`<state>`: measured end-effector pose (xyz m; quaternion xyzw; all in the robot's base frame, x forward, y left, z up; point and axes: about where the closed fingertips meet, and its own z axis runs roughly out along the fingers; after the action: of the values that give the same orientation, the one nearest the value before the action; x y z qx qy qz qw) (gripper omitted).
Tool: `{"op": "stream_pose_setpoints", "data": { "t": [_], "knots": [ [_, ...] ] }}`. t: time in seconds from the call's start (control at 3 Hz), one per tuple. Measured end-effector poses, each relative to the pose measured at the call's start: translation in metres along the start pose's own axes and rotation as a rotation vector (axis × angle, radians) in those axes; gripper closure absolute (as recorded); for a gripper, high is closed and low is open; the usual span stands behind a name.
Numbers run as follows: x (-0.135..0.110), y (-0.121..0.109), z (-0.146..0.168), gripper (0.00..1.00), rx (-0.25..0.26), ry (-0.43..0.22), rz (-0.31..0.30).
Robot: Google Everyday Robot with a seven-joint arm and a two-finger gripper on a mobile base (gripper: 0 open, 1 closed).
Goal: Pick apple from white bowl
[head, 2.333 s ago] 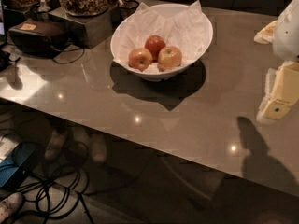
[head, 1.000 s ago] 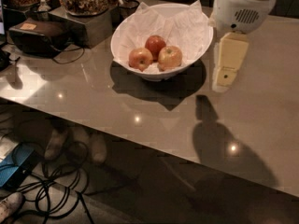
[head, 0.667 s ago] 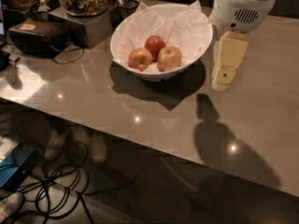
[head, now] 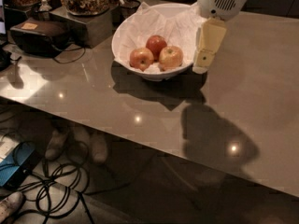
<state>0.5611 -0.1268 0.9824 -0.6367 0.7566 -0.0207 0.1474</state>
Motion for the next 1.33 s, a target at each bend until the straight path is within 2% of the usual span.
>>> {"op": "stream_pose_setpoints", "data": {
  "t": [0.33, 0.67, 1.33],
  "knots": [
    [-0.017, -0.027, 0.003, 0.0, 0.038, -0.055, 0.025],
    [-0.02, -0.029, 0.003, 0.0, 0.049, -0.062, 0.024],
    [-0.032, -0.054, 0.038, 0.0, -0.05, -0.062, 0.092]
  ]
}}
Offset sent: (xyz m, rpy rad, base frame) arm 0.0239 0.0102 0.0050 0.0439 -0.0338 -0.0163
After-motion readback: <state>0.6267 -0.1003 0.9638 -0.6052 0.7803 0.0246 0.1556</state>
